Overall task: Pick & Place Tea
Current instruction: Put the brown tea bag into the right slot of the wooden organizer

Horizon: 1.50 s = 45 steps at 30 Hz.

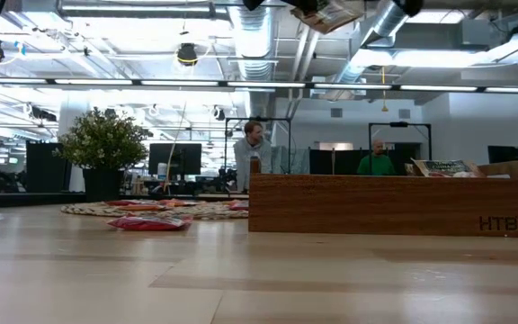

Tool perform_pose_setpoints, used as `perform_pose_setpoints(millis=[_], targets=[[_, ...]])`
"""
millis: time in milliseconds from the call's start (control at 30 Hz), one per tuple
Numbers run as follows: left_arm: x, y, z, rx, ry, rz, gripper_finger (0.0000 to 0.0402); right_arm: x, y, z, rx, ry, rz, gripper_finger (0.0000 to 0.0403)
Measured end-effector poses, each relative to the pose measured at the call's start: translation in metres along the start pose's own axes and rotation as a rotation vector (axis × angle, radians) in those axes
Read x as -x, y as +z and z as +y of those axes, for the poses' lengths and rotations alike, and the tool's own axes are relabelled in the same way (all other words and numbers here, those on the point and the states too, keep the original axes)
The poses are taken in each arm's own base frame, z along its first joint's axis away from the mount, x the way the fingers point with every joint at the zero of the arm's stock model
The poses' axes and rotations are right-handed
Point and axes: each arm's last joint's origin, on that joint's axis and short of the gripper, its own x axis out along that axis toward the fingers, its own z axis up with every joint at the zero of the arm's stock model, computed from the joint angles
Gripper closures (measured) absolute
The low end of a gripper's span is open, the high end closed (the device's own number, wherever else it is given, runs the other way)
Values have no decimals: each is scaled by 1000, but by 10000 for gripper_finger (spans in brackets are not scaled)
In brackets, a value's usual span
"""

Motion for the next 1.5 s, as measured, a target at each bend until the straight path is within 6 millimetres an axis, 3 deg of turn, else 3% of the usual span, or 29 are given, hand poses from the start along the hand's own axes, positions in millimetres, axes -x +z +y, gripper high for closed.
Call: perform_pose_setpoints(millis=[300, 767, 1000, 1500], targets=[[0, 2, 0, -24, 18, -19, 401, -24, 0, 5, 41, 7, 24, 186], [2, 0, -7, -61, -21, -6, 401, -34, 13, -9, 19, 8, -2, 184], [2, 0, -7, -62, -19, -6, 401, -34, 17, -11, -2, 64, -25, 200], [2, 2, -7, -60, -20, -23, 401, -35, 17, -12, -6, 59, -21, 282]])
